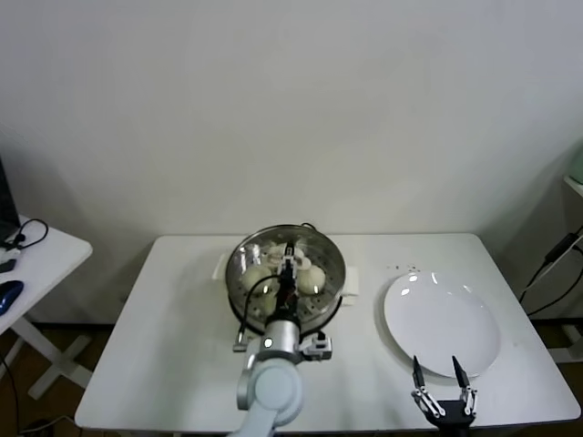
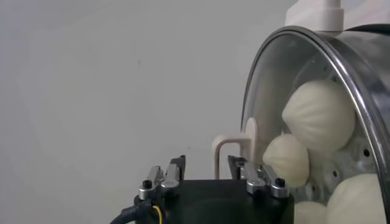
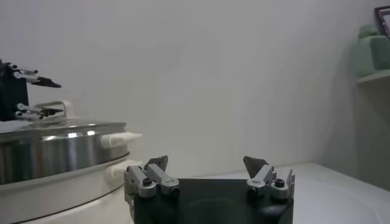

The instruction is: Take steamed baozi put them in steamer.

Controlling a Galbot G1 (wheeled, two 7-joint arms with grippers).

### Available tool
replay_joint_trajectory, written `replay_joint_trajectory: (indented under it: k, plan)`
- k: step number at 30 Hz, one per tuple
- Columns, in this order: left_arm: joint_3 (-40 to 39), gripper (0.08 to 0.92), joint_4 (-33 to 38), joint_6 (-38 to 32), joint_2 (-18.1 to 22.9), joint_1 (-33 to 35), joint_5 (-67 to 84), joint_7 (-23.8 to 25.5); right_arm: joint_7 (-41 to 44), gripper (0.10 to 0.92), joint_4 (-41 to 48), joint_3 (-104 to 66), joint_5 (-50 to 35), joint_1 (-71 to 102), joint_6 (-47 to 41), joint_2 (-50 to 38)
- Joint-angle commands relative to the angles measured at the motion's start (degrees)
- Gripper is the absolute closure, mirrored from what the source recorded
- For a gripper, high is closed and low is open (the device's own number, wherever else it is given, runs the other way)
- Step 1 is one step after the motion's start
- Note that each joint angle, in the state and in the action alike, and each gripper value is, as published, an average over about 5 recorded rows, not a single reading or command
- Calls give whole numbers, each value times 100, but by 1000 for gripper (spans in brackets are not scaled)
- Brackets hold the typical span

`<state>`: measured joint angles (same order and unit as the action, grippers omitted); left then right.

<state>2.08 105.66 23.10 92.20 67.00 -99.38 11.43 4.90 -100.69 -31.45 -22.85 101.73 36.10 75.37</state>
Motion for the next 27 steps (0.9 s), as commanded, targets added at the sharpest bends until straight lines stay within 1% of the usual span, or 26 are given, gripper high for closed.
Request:
replay_joint_trajectory:
  k: [1,8,16,22,27]
  plan:
    - [4,489,129,-25,280,85,-2,-4,-2,203,7,-11,-5,-9,2,-7]
    - [83,482,384,-116,280,313,-12,-33,6,203,23,25,-1,-19,7,-1]
    - [154,506,664,-204,280,658,6,-57,11,203,50,53,0,-47,19,-11]
    - [226,508,871,-261,280,901,67,-95,10,203,86,111,8,-86,17,9]
    - [373,508,1134,-295,157,1190,287,-227,12,203,90,144,22,-106,5,34]
